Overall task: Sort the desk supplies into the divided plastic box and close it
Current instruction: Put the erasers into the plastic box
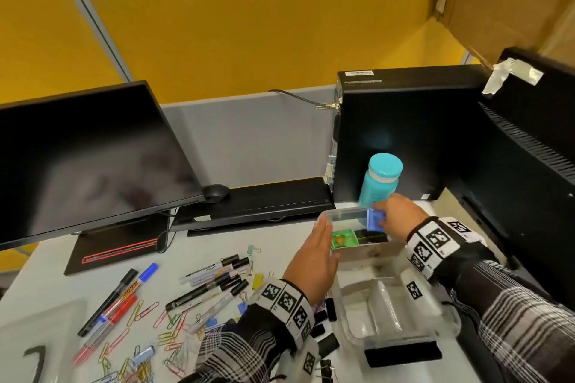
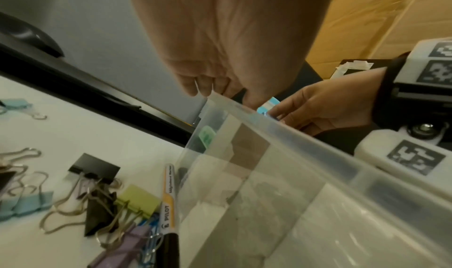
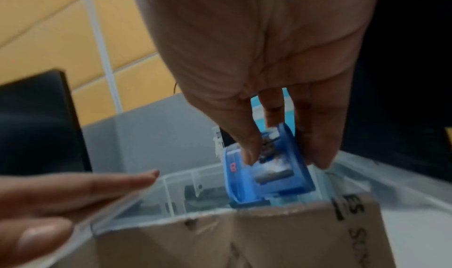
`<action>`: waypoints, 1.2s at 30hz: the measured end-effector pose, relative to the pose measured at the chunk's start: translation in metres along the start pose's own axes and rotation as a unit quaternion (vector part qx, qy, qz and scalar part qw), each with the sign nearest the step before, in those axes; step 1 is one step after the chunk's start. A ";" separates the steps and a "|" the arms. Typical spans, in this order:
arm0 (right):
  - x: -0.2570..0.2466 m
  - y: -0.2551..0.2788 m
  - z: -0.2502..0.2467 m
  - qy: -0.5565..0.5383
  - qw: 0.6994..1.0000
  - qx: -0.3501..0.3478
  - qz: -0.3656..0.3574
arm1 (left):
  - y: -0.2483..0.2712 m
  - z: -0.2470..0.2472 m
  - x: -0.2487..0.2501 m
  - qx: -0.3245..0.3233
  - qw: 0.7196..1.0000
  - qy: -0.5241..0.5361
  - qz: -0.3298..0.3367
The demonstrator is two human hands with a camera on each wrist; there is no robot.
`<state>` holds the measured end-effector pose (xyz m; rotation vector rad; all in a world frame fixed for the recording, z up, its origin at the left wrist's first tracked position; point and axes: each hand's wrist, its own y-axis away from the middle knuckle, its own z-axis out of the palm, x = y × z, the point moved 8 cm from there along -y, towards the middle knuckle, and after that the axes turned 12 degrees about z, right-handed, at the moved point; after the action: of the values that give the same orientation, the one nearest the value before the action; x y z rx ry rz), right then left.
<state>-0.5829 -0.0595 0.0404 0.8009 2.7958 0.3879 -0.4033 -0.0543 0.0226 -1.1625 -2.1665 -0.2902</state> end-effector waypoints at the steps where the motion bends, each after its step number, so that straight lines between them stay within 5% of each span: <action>1: -0.005 -0.002 -0.001 0.026 1.000 0.007 -0.003 | 0.001 0.001 -0.001 -0.001 1.000 0.009 0.004; 6: -0.011 0.000 -0.003 0.015 0.999 0.031 0.025 | 0.001 0.007 -0.006 -0.008 1.000 0.023 0.000; 11: -0.008 -0.002 0.011 0.048 0.998 -0.035 0.037 | 0.002 0.013 -0.013 -0.012 1.000 0.020 -0.008; 16: 0.000 -0.010 0.010 -0.028 0.996 -0.061 0.057 | 0.003 0.012 -0.012 -0.021 1.000 0.006 0.007; 24: 0.003 0.000 0.011 0.021 0.996 -0.021 0.085 | 0.001 0.018 -0.018 -0.028 1.000 -0.007 0.010; 28: -0.007 0.013 0.001 0.025 0.997 -0.026 0.064 | 0.002 0.010 -0.013 -0.066 0.998 -0.023 0.008; 31: -0.023 0.031 -0.023 0.012 0.998 0.045 0.031 | 0.010 -0.018 -0.014 -0.060 0.998 -0.031 0.008; 34: -0.051 0.059 -0.049 -0.040 0.990 0.126 -0.043 | 0.037 -0.053 -0.046 -0.027 0.998 -0.050 -0.037; 36: -0.077 0.078 -0.054 -0.093 0.984 0.118 -0.098 | 0.066 -0.075 -0.083 -0.025 0.993 -0.075 -0.092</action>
<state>-0.4956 -0.0476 0.1250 0.5642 2.7409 -0.0513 -0.2845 -0.1062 0.0193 -1.0425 -2.4167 -0.3489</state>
